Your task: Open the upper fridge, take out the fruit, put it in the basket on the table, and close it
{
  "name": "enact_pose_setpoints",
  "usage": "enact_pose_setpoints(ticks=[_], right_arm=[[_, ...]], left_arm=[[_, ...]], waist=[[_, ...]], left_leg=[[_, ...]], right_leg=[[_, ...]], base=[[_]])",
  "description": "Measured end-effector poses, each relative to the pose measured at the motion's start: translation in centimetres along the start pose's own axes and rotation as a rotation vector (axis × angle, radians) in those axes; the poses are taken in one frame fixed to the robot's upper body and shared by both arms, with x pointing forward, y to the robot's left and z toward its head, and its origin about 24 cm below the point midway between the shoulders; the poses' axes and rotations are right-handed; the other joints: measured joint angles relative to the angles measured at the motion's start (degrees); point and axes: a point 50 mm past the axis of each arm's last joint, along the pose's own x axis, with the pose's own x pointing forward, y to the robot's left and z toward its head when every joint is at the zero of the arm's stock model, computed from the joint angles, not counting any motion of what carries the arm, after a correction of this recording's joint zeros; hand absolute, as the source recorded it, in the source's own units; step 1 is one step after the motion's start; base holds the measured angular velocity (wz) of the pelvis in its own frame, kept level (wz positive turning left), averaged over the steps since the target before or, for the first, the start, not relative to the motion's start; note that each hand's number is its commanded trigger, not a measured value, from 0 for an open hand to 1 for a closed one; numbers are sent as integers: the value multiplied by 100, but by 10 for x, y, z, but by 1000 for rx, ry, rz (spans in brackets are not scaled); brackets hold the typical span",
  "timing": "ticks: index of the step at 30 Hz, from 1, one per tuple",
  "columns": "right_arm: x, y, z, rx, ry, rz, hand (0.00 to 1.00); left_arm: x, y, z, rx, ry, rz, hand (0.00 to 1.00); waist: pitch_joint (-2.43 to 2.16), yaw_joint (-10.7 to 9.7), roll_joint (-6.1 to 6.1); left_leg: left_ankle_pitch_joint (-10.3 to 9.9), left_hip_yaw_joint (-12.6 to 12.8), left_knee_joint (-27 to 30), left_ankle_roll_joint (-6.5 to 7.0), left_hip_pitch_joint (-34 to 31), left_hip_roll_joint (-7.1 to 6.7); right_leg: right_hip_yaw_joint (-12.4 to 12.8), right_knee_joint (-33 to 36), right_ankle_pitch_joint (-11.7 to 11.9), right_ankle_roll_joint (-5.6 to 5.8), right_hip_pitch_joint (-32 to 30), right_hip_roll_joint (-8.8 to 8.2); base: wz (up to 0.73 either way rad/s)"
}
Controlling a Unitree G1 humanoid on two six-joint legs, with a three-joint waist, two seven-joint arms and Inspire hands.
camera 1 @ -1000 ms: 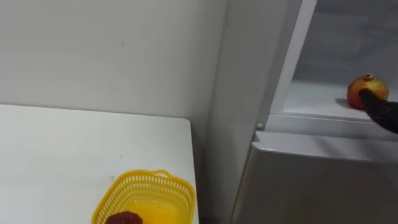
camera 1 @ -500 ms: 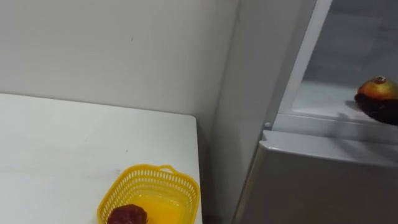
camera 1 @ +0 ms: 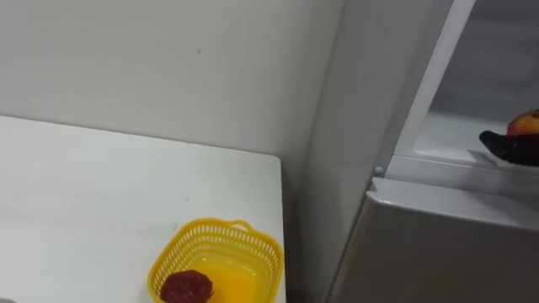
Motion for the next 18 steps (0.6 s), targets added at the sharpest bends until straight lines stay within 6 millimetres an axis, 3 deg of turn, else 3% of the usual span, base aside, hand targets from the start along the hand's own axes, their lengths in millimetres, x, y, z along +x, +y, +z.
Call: enact_pose_setpoints(ticks=[8,13,18], right_arm=[[2,-3,-12,-36,61,16,0],[3,-5,-19,-39,96,5,0],[6,-6,-24,-24,129,-12,0]], left_arm=[[0,1,0,-2,4,5,0],[0,4,3,-1,-5,14,0],[-1,6,2,-5,-4,18,0]], waist=[[-26,-30,-28],[-88,-19,-105],[-68,2,-101]], left_leg=[[2,-7,10,-2,-27,0],[7,-19,21,-6,-81,0],[6,-21,20,-6,-93,-1]], right_leg=[[-37,10,1,-2,-18,-6],[-63,10,4,-7,-64,-6],[-71,9,7,-10,-74,-10]], base=[[0],[0],[0]])
